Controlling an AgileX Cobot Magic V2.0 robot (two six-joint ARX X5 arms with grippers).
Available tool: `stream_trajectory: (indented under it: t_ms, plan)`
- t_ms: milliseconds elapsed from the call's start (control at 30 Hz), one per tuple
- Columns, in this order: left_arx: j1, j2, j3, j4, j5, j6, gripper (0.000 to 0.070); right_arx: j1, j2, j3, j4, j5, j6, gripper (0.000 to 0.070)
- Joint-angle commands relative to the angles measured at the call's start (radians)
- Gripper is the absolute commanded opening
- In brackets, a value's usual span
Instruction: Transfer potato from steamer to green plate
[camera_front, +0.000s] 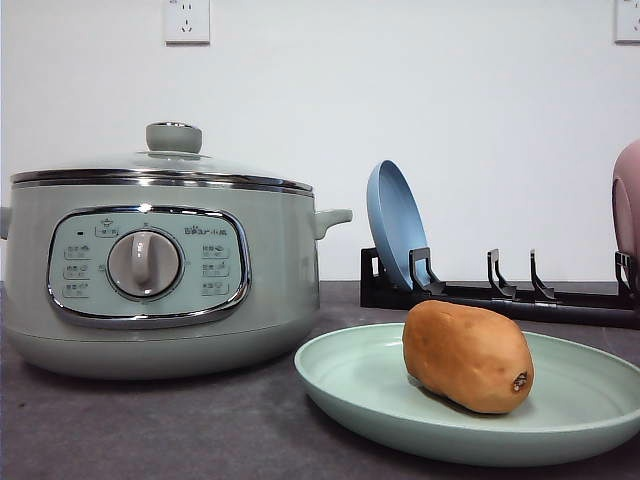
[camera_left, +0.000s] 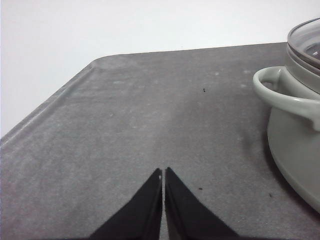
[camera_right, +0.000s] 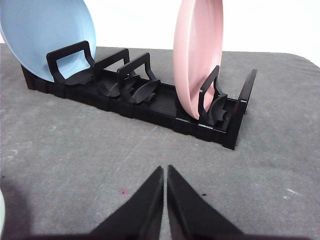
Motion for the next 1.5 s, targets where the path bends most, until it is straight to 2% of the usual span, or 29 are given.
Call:
stream_trajectory:
  t_ms: [0,1467]
  plan:
    - [0.003,-0.002,-0.020,-0.007,-0.003,-0.002,0.0000,0.000,-0.001,-0.005,0.011,0.001,0.018,0.0000]
    - [0.003,-0.002,-0.020,-0.007,-0.003,-0.002,0.0000,0.000,-0.001,-0.005,0.011,0.001,0.018,0.0000]
